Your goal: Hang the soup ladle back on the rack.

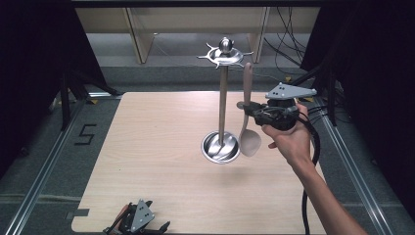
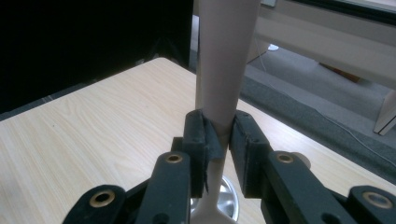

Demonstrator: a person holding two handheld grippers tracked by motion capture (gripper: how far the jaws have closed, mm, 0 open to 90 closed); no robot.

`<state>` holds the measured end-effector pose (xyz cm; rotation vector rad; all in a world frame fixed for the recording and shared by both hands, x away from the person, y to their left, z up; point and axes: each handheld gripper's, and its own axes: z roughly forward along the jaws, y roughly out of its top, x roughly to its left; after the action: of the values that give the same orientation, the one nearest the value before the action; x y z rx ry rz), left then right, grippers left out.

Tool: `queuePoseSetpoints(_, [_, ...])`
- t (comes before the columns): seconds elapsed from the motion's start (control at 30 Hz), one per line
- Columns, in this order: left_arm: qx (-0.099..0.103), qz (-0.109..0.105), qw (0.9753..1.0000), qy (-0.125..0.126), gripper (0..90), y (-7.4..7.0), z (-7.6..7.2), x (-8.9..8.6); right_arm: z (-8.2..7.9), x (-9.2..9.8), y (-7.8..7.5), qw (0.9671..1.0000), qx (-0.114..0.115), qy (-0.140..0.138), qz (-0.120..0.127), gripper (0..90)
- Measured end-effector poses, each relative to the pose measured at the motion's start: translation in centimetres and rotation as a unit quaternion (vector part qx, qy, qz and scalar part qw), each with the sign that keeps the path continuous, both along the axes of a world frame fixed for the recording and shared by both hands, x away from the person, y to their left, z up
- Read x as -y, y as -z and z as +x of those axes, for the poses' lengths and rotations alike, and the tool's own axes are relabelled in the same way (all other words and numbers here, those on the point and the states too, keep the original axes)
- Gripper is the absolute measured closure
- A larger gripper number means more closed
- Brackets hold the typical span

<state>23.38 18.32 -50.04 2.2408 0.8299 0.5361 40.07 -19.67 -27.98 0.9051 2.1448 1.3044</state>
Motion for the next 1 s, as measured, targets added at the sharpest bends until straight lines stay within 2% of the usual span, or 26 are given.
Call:
queuePoseSetpoints(0.07, [-0.001,-0.002,1.0,-0.001,14.9,0.1,0.0,0.0,0.0,0.0,-0.1,0.9999,0.007,0.007,-0.002,77.1])
queuePoseSetpoints(0.1, [0.006,0.006,0.9999,0.006,14.8,-0.1,0.1,0.0,0.0,0.0,-0.3,0.9999,-0.004,0.004,-0.008,77.1])
queuePoseSetpoints(0.13, [0.007,0.01,0.9999,0.007,14.8,-0.1,0.1,-0.1,0.0,0.0,-0.3,0.9999,-0.004,0.004,-0.008,77.1])
queuePoseSetpoints(0.17, [0.009,-0.001,1.0,-0.001,14.9,0.0,0.1,0.0,0.0,-0.1,-0.3,0.9999,-0.007,0.006,-0.008,77.1])
queuePoseSetpoints(0.2, [0.01,-0.001,1.0,-0.001,14.9,0.0,0.1,0.0,0.0,0.0,-0.3,0.9999,-0.006,0.007,-0.012,77.1])
queuePoseSetpoints(0.23, [0.002,0.003,1.0,0.003,14.8,0.0,0.0,0.0,0.3,0.0,-0.3,0.9998,0.003,0.001,-0.017,77.1])
queuePoseSetpoints(0.27, [0.005,0.004,1.0,0.003,14.8,0.0,0.0,0.0,0.2,-0.1,-0.3,0.9999,0.001,0.007,-0.014,77.1])
queuePoseSetpoints(0.33, [0.008,0.005,1.0,0.003,14.8,0.0,0.1,0.0,0.2,-0.1,-0.3,0.9999,-0.007,0.002,-0.015,77.1])
queuePoseSetpoints(0.43, [0.01,-0.001,1.0,-0.001,14.9,0.0,0.1,0.1,0.3,-0.1,-0.3,0.9997,-0.004,0.006,-0.025,77.1])
queuePoseSetpoints(0.47, [0.008,0.009,0.9999,0.006,14.8,-0.1,0.1,-0.1,0.4,-0.3,-0.2,0.9997,-0.009,0.005,-0.024,77.1])
queuePoseSetpoints(0.5, [0.007,0.004,1.0,0.003,14.8,0.0,0.1,0.0,0.5,-0.3,-0.2,0.9995,-0.006,0.008,-0.03,77.1])
queuePoseSetpoints(0.57, [0.011,-0.001,0.9999,-0.001,14.8,0.0,0.1,0.0,0.6,-0.4,-0.2,0.9996,-0.012,0.003,-0.027,77.1])
queuePoseSetpoints(0.6, [0.004,-0.007,0.9999,-0.006,14.9,0.1,0.0,0.1,0.6,-0.5,-0.2,0.9996,-0.014,0.007,-0.023,77.1])
queuePoseSetpoints(0.7, [0.005,-0.007,0.9999,-0.007,14.8,0.1,0.0,0.1,0.9,-0.7,-0.2,0.9995,-0.013,0.005,-0.028,77.1])
queuePoseSetpoints(0.73, [0.005,-0.013,0.9999,-0.008,14.8,0.1,0.0,0.1,0.9,-0.8,-0.1,0.9995,-0.014,0.006,-0.026,77.1])
queuePoseSetpoints(0.77, [0.014,0.002,0.9999,0.009,14.8,-0.1,0.1,-0.1,1.0,-0.8,-0.1,0.9995,-0.007,0.008,-0.031,77.1])
queuePoseSetpoints(0.8, [0.011,0.007,0.9999,0.01,14.8,-0.1,0.1,-0.1,1.1,-0.9,0.0,0.9995,-0.012,0.006,-0.029,77.1])
queuePoseSetpoints(0.87, [0.009,0.002,1.0,0.004,14.9,-0.1,0.0,-0.1,1.3,-1.0,0.1,0.9995,-0.01,0.006,-0.029,77.1])
queuePoseSetpoints(0.9, [0.009,0.005,0.9999,0.007,14.8,-0.1,0.1,-0.1,1.3,-1.1,0.1,0.9995,-0.018,0.009,-0.024,77.1])
queuePoseSetpoints(0.93, [0.004,-0.003,1.0,-0.001,14.8,0.0,-0.1,0.0,1.4,-1.2,0.2,0.9996,-0.018,0.006,-0.021,77.0])
queuePoseSetpoints(0.97, [0.002,-0.001,1.0,0.0,14.8,-0.1,-0.1,-0.1,1.5,-1.2,0.2,0.9996,-0.017,0.006,-0.02,77.0])
queuePoseSetpoints(1.0, [0.009,0.01,0.9999,0.01,14.8,-0.2,0.1,-0.2,1.5,-1.2,0.2,0.9997,-0.017,0.006,-0.018,77.0])
